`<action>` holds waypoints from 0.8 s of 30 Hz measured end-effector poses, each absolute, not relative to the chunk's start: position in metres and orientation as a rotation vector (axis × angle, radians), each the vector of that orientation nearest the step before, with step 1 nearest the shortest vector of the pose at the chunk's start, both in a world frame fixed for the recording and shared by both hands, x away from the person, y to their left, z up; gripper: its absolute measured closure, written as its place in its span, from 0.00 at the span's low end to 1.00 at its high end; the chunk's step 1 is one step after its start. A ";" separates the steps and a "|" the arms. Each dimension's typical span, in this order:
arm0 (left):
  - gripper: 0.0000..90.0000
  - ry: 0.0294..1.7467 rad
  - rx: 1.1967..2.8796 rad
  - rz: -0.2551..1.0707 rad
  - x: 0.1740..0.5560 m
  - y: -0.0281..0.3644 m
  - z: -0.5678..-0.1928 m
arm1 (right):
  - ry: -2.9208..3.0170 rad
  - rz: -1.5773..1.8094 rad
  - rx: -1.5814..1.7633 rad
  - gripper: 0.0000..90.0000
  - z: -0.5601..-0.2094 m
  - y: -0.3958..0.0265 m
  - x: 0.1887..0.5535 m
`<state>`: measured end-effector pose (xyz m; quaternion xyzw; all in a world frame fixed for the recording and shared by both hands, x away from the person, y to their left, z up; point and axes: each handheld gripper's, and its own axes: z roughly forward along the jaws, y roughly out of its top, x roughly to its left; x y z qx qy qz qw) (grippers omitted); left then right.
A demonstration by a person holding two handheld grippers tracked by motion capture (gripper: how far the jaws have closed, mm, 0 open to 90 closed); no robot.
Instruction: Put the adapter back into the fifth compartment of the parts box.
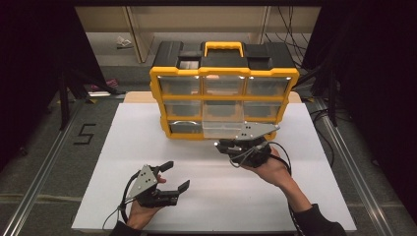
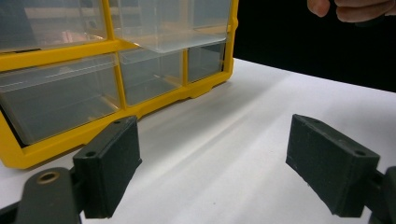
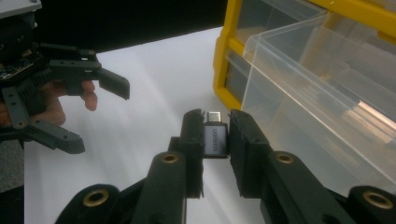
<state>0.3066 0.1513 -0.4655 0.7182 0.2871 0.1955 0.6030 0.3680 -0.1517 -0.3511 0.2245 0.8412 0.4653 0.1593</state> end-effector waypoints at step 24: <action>0.19 0.664 1.664 0.452 0.307 0.151 -0.465 | 2.365 1.375 0.673 0.85 -0.337 -0.156 0.378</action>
